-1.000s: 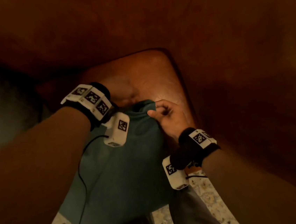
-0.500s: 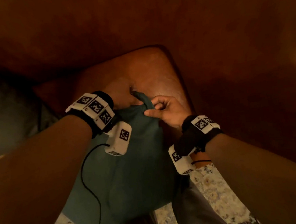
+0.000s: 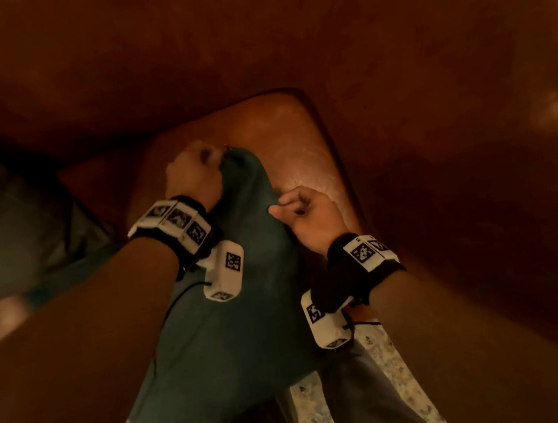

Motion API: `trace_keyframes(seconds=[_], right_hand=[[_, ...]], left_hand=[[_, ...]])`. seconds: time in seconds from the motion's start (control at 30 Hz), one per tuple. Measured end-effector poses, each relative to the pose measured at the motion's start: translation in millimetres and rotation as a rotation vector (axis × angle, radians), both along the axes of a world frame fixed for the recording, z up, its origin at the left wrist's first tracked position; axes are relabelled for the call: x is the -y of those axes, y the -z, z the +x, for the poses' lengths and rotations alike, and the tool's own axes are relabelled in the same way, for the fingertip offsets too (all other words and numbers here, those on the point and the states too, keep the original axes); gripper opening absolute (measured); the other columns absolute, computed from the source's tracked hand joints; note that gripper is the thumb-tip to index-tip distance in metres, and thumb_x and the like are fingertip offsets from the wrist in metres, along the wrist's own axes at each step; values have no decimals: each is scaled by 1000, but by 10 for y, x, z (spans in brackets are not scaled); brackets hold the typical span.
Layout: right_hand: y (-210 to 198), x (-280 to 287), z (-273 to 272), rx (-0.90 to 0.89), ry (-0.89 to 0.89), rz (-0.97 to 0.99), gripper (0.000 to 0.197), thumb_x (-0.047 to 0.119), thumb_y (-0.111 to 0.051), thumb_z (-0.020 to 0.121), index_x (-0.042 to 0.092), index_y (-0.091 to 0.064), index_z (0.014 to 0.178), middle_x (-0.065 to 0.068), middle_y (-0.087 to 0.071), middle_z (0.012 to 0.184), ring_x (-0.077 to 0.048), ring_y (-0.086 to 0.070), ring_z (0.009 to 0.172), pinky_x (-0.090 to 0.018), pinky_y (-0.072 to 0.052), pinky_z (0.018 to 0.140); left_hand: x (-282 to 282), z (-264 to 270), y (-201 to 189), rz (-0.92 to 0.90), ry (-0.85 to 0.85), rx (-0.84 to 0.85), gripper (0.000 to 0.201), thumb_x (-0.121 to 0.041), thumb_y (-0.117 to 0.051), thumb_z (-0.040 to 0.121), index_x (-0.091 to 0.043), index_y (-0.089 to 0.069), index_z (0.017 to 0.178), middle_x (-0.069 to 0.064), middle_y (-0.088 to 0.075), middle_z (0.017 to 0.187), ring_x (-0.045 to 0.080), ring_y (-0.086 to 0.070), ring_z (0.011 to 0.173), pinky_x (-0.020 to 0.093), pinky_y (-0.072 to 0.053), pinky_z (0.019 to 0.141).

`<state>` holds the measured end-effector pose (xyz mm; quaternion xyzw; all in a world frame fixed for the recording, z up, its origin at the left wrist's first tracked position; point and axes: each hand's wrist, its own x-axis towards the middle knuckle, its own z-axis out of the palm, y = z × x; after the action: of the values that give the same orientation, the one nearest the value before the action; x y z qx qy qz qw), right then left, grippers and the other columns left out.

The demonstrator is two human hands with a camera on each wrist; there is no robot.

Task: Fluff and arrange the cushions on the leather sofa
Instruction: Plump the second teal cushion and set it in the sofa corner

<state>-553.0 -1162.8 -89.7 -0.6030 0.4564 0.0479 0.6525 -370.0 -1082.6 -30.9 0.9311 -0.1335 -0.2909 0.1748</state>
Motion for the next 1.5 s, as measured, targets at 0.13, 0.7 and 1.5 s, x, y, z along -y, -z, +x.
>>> trace_keyframes(seconds=[0.13,0.7,1.5], right_hand=[[-52,116,-338,-153,-38,-39,20,45,-65,90,25,-67,90,9,-67,86,-9,-62,84,-23,-43,78],[169,-824,-1772,-313,10,-31,24,5,-62,90,20,-59,71,4,-61,74,-8,-54,71,-7,-38,66],[209,-809,-2361,-233,532,258,27,3,-49,97,21,-63,83,-4,-62,77,-18,-60,64,-34,-51,65]], left_hand=[[-298,-300,-221,-76,285,255,38,-37,-46,95,-16,-53,125,12,-52,131,34,-46,120,46,-38,100],[-1372,-1195,180,328,476,58,114,-93,-37,60,-47,25,144,-2,27,158,38,21,145,75,1,107],[-2023,-1780,87,291,411,130,95,-90,-31,70,-53,18,143,-5,18,161,40,13,146,73,-2,109]])
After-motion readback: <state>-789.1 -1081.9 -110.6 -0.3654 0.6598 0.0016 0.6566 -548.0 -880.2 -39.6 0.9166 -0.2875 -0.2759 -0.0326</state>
